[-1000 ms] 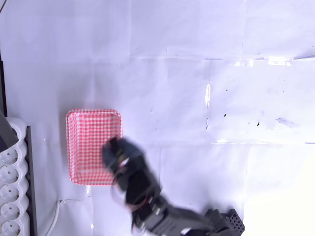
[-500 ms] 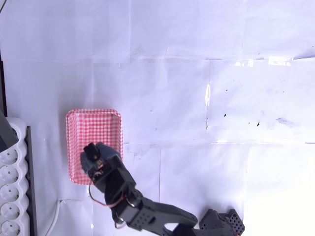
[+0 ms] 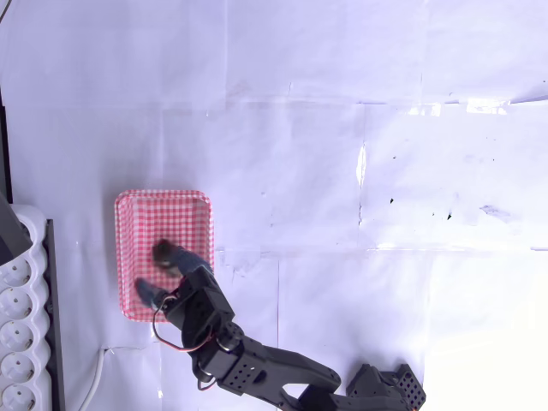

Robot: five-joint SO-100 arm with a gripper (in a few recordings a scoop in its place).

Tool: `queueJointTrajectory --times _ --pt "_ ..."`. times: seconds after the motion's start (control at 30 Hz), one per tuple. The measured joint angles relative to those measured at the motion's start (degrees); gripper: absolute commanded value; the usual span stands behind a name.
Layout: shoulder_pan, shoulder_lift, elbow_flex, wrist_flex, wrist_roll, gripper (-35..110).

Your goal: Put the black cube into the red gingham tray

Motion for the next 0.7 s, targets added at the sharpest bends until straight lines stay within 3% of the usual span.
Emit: queueJointTrajectory --times 0.3,0.53,0.7 --pt "0.18 -4.22 -0.62 1.93 -0.79 44" --pt "5.36 -30.94 -19.95 -8.26 -0.7 44" --pt "13.36 -55.9 -50.63 -26.98 1.67 2"
